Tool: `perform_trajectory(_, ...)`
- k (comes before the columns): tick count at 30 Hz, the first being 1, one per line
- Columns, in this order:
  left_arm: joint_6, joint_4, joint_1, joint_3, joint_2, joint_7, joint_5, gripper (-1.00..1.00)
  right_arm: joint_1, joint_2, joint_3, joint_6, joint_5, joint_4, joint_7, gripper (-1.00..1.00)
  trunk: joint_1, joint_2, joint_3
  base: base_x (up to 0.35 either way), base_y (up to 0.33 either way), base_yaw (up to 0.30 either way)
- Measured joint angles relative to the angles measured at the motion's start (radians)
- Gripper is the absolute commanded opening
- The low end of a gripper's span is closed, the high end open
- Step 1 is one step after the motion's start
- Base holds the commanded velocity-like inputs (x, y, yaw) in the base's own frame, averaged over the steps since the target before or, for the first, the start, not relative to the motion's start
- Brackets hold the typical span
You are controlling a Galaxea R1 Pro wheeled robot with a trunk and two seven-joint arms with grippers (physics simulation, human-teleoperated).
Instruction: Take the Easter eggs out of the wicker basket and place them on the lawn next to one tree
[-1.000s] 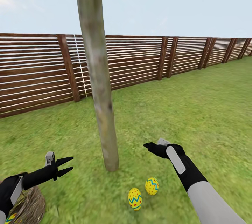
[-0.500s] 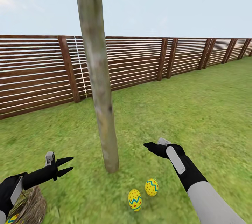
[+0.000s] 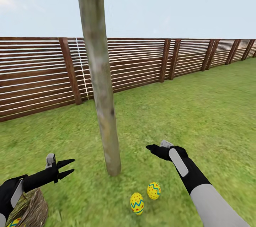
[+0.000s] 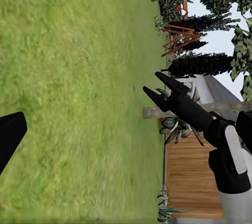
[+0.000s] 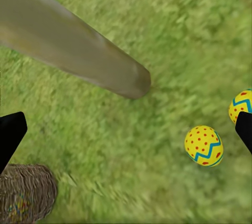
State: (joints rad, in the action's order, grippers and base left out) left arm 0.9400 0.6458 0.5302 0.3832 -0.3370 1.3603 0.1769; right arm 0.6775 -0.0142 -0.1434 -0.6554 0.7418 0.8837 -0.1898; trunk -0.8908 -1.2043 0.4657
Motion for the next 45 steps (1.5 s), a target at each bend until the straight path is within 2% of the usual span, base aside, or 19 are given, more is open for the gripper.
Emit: perform_trajectory(45, 0.000, 0.000, 0.000, 0.001, 0.000, -0.001, 0.000, 1.00, 0.000, 0.000, 0.000, 0.000, 0.002, 0.000, 0.002, 1.00, 0.173, 0.315, -0.141, 0.000, 0.000, 0.000)
